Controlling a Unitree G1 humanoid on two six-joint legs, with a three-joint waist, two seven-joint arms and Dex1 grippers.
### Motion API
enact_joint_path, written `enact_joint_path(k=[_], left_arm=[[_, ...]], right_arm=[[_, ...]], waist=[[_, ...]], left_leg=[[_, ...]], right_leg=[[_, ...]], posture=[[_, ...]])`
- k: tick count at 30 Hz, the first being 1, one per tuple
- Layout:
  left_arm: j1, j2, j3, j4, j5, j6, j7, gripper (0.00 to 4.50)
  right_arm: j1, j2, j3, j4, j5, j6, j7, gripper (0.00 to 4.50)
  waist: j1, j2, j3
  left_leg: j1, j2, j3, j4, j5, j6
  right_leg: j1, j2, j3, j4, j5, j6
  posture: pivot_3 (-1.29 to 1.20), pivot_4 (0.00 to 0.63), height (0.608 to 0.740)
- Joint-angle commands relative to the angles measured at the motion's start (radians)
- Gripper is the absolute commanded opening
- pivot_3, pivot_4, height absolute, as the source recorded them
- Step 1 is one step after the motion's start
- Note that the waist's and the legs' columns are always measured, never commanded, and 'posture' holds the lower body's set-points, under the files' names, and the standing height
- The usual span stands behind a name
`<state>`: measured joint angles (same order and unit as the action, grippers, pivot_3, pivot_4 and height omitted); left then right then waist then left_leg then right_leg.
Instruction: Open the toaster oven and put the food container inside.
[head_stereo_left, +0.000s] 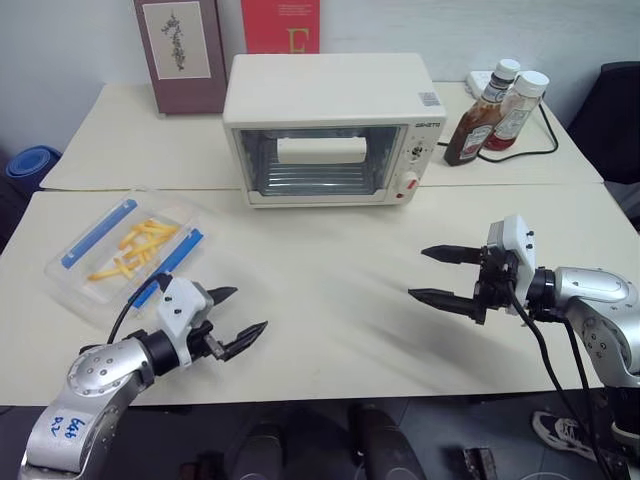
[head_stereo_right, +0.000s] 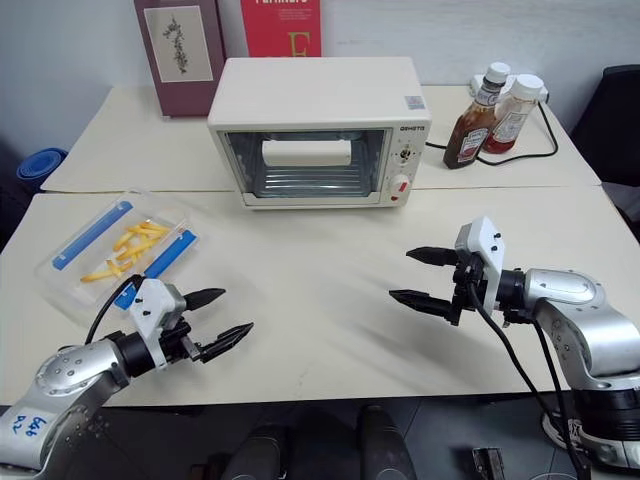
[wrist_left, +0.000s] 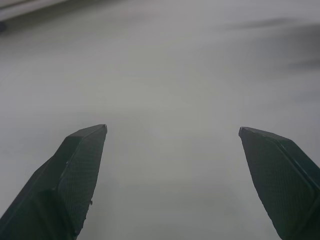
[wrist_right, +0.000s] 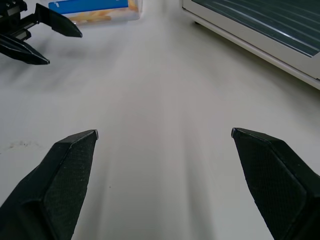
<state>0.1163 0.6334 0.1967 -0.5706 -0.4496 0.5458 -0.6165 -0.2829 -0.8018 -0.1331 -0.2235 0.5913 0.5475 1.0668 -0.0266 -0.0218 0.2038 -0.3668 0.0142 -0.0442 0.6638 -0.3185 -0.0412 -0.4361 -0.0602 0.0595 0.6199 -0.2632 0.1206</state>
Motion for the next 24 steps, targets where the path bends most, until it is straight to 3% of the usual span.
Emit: enact_joint_path(k=[1, 6, 9, 14, 20, 24], left_arm=[[-0.024, 0.013, 0.0, 0.008, -0.005, -0.011, -0.017, 4.5], [-0.047, -0.024, 0.053, -0.013, -0.102, 0.086, 0.028, 4.5], [-0.085, -0.068, 0.078, -0.032, -0.211, 0.116, 0.033, 4.5], [-0.19, -0.119, 0.049, -0.051, -0.287, 0.186, 0.109, 4.5], [-0.382, -0.069, 0.077, -0.005, -0.389, 0.256, 0.104, 4.5], [-0.52, 0.036, 0.098, 0.059, -0.419, 0.27, 0.033, 4.5]], right_arm=[[0.009, 0.012, -0.016, -0.038, 0.014, -0.004, -0.017, 4.47], [0.009, 0.051, -0.006, -0.056, 0.005, 0.026, -0.102, 4.47], [-0.05, 0.109, -0.029, -0.054, 0.106, 0.113, -0.145, 4.47], [-0.149, 0.195, 0.046, -0.026, 0.088, 0.123, -0.185, 4.47], [-0.35, 0.266, 0.102, 0.171, -0.014, 0.031, -0.186, 4.47], [-0.525, 0.313, 0.112, 0.38, -0.067, -0.041, -0.165, 4.47]], waist=[[0.0, 0.0, 0.0], [-0.002, 0.0, 0.0], [-0.002, 0.0, 0.0], [0.0, 0.0, 0.0], [-0.001, 0.0, 0.0], [-0.008, 0.0, 0.0]], left_leg=[[0.0, 0.0, 0.0, 0.0, 0.0, 0.0], [0.0, 0.0, 0.0, 0.0, 0.0, 0.0], [0.0, 0.0, 0.0, 0.0, 0.0, 0.0], [0.0, 0.0, -0.001, 0.001, 0.0, 0.0], [-0.001, 0.0, -0.001, 0.001, 0.0, -0.001], [-0.002, 0.0, 0.0, 0.001, 0.001, -0.001]], right_leg=[[0.0, 0.0, 0.0, 0.0, 0.0, 0.0], [0.0, 0.0, 0.0, 0.001, 0.0, 0.0], [0.0, 0.0, 0.0, 0.001, 0.0, 0.0], [0.0, 0.0, 0.0, 0.002, 0.0, 0.001], [-0.002, 0.0, 0.0, 0.002, 0.0, 0.001], [-0.004, 0.0, 0.0, 0.004, 0.0, 0.001]], posture=[[0.0, 0.15, 0.74], [0.0, 0.15, 0.74], [0.0, 0.15, 0.74], [0.0, 0.15, 0.74], [0.0, 0.15, 0.74], [0.0, 0.15, 0.74]])
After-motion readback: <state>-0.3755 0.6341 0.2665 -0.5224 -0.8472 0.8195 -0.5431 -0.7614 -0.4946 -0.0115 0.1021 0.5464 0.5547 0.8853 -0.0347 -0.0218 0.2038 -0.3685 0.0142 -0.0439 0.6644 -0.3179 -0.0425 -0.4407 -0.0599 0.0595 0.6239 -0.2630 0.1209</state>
